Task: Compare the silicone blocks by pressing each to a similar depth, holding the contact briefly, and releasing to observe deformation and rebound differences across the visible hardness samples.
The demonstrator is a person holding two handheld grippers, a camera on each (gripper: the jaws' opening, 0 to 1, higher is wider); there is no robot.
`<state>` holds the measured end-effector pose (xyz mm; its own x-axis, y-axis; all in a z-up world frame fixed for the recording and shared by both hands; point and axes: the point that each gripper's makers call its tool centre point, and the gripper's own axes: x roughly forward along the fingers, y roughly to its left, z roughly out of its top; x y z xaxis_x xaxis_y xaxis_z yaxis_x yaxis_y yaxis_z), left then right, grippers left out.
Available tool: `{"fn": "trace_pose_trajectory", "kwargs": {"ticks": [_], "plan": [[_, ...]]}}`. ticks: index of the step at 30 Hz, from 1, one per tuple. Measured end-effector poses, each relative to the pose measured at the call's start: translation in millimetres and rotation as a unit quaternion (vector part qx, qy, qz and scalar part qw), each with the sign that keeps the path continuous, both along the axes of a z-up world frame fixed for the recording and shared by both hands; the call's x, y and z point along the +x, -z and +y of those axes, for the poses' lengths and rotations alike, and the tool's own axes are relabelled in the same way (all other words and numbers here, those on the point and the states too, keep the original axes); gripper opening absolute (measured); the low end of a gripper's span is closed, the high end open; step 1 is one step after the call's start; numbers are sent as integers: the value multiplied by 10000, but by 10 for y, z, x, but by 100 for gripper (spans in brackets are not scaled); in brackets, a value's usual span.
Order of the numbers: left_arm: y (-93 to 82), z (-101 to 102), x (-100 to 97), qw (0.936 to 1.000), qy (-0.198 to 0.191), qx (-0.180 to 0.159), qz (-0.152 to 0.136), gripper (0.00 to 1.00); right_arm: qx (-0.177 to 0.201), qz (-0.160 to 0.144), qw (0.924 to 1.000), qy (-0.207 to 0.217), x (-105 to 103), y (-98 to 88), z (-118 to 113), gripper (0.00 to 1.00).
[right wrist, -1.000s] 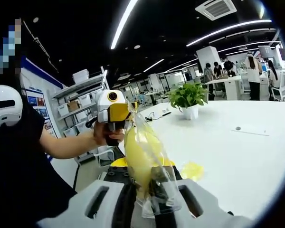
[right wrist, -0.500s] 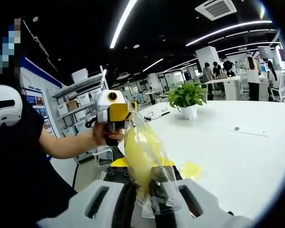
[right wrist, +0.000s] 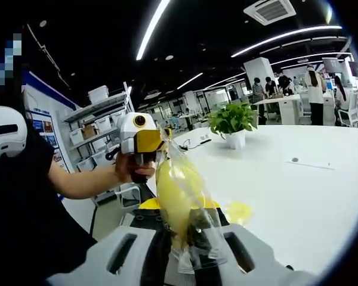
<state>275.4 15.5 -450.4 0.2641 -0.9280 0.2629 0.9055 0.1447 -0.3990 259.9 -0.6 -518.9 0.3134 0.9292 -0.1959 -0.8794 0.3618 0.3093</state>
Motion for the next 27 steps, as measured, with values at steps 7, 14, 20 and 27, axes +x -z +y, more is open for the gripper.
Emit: {"fn": "trace_pose_trajectory", "kwargs": {"ticks": [7,14,20,27], "plan": [[13,-59,9,10000,61,41,-1,0,-16,-5,10000,63,7,11,-57,5],[78,-76,24,9999,79,91,64,0,-50,51,9999,85,6,67,-73,5],[129,-89,73,9998,59,169,108,0,-31,140,9999,78,33,118,-74,5],[177,-145,113,9996,-2,217,173,0,50,227,9997,116,51,178,-108,5]]}}
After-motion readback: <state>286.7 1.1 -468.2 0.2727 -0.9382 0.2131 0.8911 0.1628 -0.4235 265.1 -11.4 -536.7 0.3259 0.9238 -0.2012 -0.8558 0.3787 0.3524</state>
